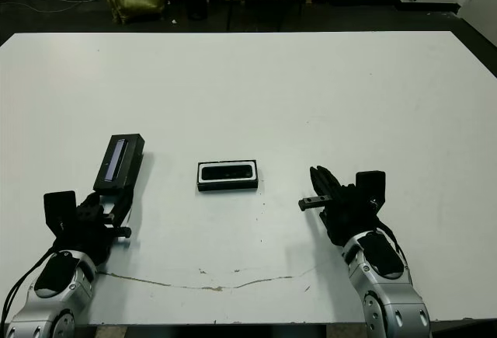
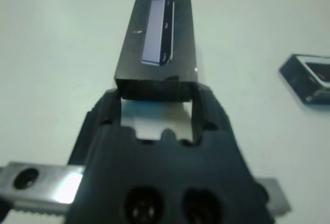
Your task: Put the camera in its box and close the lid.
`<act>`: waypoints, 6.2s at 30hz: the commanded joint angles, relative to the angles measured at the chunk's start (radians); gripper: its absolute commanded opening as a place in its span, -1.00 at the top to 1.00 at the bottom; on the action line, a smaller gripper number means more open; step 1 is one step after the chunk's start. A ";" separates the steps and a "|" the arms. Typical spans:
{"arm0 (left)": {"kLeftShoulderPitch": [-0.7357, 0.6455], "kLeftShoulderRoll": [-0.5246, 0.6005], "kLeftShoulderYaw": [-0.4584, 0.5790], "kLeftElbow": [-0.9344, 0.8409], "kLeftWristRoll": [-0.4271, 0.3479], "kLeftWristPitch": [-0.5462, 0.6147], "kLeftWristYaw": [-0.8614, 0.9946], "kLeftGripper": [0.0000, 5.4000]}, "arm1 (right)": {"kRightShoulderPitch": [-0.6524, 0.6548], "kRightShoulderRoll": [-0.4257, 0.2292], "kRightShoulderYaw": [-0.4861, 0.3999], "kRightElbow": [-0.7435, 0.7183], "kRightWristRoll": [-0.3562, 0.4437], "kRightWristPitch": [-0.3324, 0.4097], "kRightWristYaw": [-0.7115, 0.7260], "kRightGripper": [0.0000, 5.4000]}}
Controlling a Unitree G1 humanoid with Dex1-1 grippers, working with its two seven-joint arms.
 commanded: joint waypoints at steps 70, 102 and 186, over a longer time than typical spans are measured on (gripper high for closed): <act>-0.807 0.573 -0.225 0.334 -0.178 0.163 -0.859 0.29 | 0.009 0.008 0.000 0.093 0.013 -0.075 0.042 1.00; -1.009 0.512 -0.392 0.651 -0.027 -0.006 -1.142 0.29 | -0.007 -0.003 -0.012 0.152 0.002 -0.154 0.085 1.00; -1.064 0.425 -0.430 0.748 0.046 -0.015 -1.268 0.29 | 0.012 0.004 -0.001 0.162 -0.010 -0.184 0.075 1.00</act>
